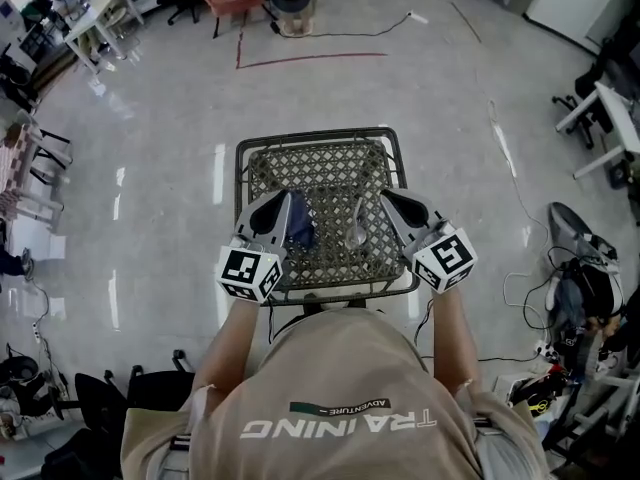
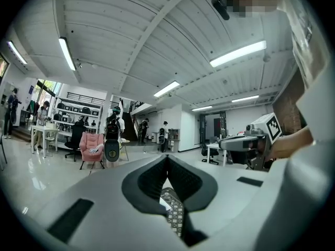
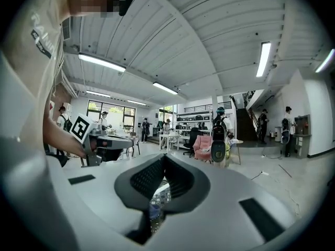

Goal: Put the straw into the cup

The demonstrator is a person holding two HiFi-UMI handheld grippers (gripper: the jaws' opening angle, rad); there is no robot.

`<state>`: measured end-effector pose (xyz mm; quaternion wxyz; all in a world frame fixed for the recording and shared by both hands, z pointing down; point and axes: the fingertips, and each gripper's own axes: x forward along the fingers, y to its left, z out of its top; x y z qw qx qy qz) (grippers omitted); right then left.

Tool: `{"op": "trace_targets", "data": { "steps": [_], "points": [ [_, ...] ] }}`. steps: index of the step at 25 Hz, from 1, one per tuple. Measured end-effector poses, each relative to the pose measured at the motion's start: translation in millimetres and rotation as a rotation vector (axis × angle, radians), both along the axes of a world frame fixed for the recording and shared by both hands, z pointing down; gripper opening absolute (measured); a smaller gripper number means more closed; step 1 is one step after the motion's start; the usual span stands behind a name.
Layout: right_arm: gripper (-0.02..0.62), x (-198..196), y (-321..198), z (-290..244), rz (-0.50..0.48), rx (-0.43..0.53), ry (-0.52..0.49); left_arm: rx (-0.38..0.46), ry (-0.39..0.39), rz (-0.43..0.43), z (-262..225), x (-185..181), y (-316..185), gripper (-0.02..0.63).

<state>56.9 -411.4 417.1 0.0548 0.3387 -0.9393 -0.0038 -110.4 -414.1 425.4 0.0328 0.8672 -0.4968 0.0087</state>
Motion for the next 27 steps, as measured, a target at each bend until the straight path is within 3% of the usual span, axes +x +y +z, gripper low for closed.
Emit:
{"op": "trace_targets", "data": {
  "steps": [9, 23, 27],
  "points": [
    [0.017, -6, 4, -9, -0.014, 0.028, 0.005, 0.013, -0.002, 0.02, -7, 4, -1, 0.015],
    [0.017, -8, 5, 0, -0.039, -0.005, 0.025, -0.012, 0.037, 0.018, -9, -2, 3, 0.015],
    [0.017, -15, 4, 1, -0.038, -0.002, 0.011, -0.003, 0.012, 0.037, -15, -6, 1, 0.015]
  ]
}}
